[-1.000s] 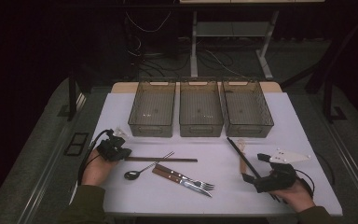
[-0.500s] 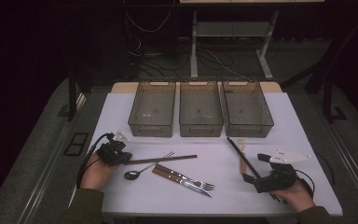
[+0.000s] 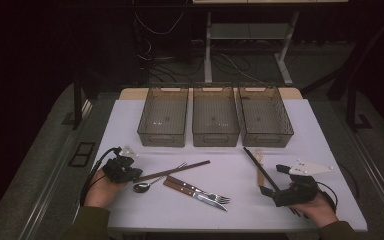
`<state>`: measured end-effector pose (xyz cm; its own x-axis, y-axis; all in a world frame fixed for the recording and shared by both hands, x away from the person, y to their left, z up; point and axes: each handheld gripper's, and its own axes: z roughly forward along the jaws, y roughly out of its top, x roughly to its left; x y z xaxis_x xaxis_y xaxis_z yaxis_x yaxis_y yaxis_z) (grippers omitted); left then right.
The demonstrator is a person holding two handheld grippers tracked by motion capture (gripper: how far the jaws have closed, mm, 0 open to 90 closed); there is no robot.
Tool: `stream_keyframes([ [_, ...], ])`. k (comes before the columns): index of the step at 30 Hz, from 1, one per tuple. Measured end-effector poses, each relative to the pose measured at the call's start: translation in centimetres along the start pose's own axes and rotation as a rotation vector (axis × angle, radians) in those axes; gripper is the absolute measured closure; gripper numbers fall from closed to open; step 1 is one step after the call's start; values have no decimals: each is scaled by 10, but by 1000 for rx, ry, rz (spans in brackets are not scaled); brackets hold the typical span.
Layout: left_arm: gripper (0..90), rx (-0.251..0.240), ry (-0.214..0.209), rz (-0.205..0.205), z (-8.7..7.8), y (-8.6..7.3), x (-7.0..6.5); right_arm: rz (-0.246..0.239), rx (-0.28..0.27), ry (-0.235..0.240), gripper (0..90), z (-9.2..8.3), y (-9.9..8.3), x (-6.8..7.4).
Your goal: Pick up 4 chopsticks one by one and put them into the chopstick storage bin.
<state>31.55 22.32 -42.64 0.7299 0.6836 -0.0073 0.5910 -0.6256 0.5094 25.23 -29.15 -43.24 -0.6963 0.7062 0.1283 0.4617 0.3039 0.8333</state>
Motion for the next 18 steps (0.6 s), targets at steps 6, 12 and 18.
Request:
stream_keyframes([
  [6, 889, -15, -24, -16, -1, -4, -2, -2, 0, -2, 10, 0, 0, 0],
  [12, 889, -19, -40, -24, -3, -7, -3, -3, 0, -2, 10, 0, 0, 0],
  [18, 889, -15, -45, -20, -4, -9, -5, -2, 0, -2, 10, 0, 0, 0],
])
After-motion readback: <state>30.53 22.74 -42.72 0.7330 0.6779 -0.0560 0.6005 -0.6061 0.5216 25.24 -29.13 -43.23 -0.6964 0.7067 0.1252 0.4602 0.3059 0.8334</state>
